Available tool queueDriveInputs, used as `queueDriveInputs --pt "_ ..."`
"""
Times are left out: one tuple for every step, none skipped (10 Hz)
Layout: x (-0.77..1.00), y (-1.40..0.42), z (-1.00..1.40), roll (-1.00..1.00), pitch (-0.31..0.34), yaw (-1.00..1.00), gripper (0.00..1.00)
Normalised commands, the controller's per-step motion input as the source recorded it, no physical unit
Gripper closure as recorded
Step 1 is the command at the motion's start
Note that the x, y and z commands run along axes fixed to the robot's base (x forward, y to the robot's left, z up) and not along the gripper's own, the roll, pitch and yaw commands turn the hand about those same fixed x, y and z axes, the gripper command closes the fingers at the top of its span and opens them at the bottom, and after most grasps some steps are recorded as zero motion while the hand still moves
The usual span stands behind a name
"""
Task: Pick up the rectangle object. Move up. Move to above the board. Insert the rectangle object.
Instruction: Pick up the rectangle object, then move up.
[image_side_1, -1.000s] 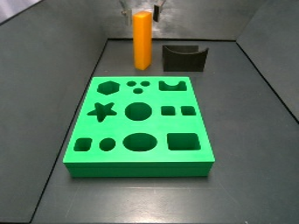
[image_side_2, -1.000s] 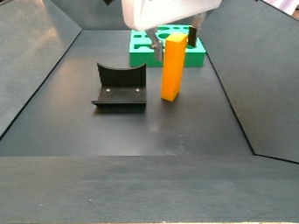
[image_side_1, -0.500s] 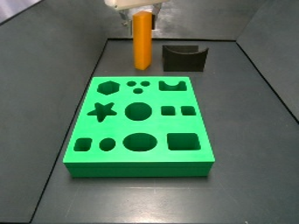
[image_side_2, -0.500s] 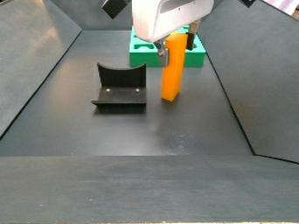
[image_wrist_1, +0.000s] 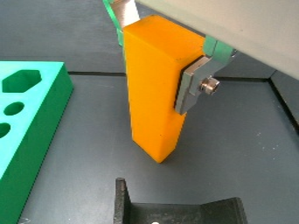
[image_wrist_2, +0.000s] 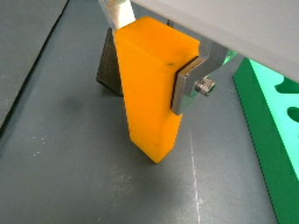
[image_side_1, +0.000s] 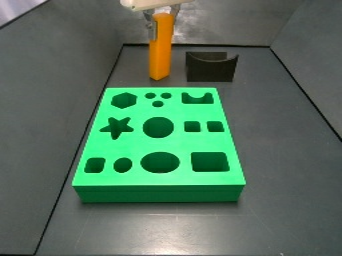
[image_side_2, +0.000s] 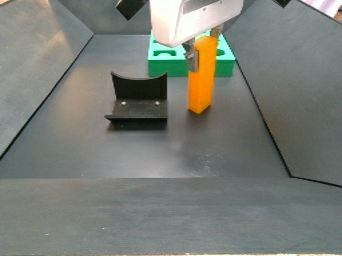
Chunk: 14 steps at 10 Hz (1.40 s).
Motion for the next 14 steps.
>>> queueDriveInputs --pt "0.0 0.0 0.0 0.0 0.0 0.0 1.0" --pt "0.0 0.0 0.0 0.0 0.0 0.0 1.0" --pt "0.0 0.0 0.0 0.0 0.0 0.0 1.0" --pt "0.0 0.0 0.0 0.0 0.0 0.0 1.0" --pt "0.0 0.0 0.0 0.0 0.0 0.0 1.0" --pt "0.0 0.0 0.0 0.0 0.0 0.0 1.0" --pt "0.0 0.0 0.0 0.0 0.0 0.0 1.0" --pt "0.0 0.0 0.0 0.0 0.0 0.0 1.0" --pt "0.0 0.0 0.0 0.0 0.0 0.0 1.0" --pt "0.0 0.0 0.83 0.0 0.0 0.0 1.0" --pt "-0.04 0.04 0.8 0.0 0.023 0.02 1.0" --pt "-0.05 0.03 0.68 0.01 0.04 0.01 1.0" --pt "-0.02 0.02 0.47 0.02 0.045 0.0 1.0" --pt "-0.01 0.02 0.36 0.03 0.049 0.0 1.0"
